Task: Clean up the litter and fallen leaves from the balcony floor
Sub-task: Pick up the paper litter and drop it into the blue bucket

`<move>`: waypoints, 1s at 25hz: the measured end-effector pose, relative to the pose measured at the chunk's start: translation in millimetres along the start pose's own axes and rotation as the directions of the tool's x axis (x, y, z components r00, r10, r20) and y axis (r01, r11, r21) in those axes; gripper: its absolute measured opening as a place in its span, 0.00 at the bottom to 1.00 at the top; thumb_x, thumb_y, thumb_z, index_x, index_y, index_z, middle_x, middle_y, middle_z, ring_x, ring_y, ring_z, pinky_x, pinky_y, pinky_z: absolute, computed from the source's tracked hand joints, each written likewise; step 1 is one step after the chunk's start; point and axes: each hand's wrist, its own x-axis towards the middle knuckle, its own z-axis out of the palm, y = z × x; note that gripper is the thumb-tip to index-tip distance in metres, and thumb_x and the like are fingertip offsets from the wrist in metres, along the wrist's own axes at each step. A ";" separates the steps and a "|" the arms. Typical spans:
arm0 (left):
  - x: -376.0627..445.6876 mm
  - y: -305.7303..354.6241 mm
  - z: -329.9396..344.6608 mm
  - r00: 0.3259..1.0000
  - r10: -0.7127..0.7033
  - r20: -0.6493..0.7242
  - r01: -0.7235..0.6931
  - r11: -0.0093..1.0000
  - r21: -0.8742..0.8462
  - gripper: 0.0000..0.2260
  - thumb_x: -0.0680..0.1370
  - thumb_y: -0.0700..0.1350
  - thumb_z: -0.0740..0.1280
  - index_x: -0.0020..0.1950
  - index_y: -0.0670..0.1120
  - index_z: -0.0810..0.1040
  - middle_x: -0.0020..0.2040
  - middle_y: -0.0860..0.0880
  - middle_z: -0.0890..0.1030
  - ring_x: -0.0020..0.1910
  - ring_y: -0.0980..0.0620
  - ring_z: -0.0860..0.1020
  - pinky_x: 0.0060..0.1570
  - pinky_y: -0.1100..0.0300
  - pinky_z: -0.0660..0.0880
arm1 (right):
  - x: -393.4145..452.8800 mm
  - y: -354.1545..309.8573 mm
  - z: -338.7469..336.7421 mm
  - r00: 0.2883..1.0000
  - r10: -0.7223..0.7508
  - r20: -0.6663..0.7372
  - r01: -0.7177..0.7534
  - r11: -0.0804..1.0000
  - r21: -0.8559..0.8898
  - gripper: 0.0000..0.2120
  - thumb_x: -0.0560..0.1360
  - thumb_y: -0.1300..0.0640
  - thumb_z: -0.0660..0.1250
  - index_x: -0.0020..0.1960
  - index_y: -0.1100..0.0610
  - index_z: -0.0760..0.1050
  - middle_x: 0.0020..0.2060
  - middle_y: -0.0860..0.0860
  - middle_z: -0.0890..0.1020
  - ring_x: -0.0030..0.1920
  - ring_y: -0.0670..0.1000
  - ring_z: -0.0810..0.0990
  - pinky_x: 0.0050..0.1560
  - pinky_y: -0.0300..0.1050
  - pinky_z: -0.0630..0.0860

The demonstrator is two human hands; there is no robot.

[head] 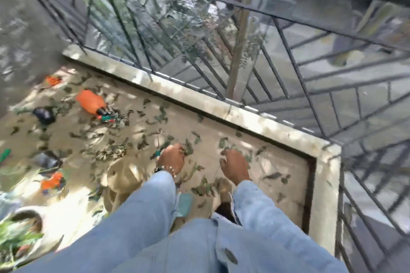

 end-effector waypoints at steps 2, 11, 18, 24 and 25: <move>30.5 2.8 -11.5 0.996 -0.079 -0.027 0.079 0.997 -0.012 0.17 0.75 0.48 0.57 0.62 0.48 0.76 0.59 0.43 0.79 0.60 0.42 0.76 0.59 0.49 0.73 | 47.0 -9.4 -16.7 0.992 -0.099 0.083 0.103 0.993 -0.049 0.19 0.79 0.52 0.56 0.66 0.58 0.72 0.62 0.58 0.76 0.64 0.59 0.72 0.62 0.47 0.68; 122.8 10.7 -57.5 0.867 -0.466 -0.178 0.404 0.865 -0.298 0.12 0.76 0.41 0.62 0.58 0.46 0.79 0.56 0.42 0.81 0.56 0.39 0.78 0.55 0.51 0.75 | 223.3 -83.1 -80.4 0.902 -0.329 0.279 0.375 0.918 -0.129 0.15 0.78 0.55 0.58 0.61 0.58 0.75 0.58 0.59 0.79 0.59 0.60 0.76 0.54 0.47 0.72; 213.5 -38.5 -116.8 0.783 -0.595 -0.180 0.476 0.760 -0.442 0.13 0.76 0.40 0.62 0.60 0.44 0.79 0.59 0.43 0.80 0.59 0.42 0.77 0.57 0.53 0.74 | 331.9 -201.2 -49.9 0.781 -0.455 0.428 0.557 0.818 -0.147 0.16 0.78 0.53 0.60 0.64 0.56 0.74 0.60 0.56 0.78 0.61 0.59 0.75 0.57 0.47 0.72; 295.8 -137.8 -206.5 0.674 -0.715 -0.186 0.476 0.612 -0.631 0.18 0.75 0.40 0.58 0.60 0.35 0.78 0.57 0.34 0.80 0.59 0.37 0.77 0.59 0.55 0.69 | 420.4 -357.7 -33.4 0.702 -0.491 0.516 0.619 0.778 -0.103 0.14 0.80 0.57 0.58 0.58 0.63 0.76 0.53 0.62 0.81 0.55 0.61 0.78 0.52 0.49 0.73; 305.4 -149.2 -218.6 0.641 -0.752 -0.156 0.482 0.552 -0.680 0.17 0.76 0.40 0.57 0.61 0.35 0.77 0.57 0.34 0.79 0.59 0.37 0.77 0.60 0.54 0.69 | 431.4 -378.8 -30.7 0.700 -0.510 0.500 0.614 0.787 -0.056 0.12 0.79 0.58 0.59 0.56 0.62 0.77 0.50 0.62 0.81 0.53 0.61 0.79 0.51 0.50 0.75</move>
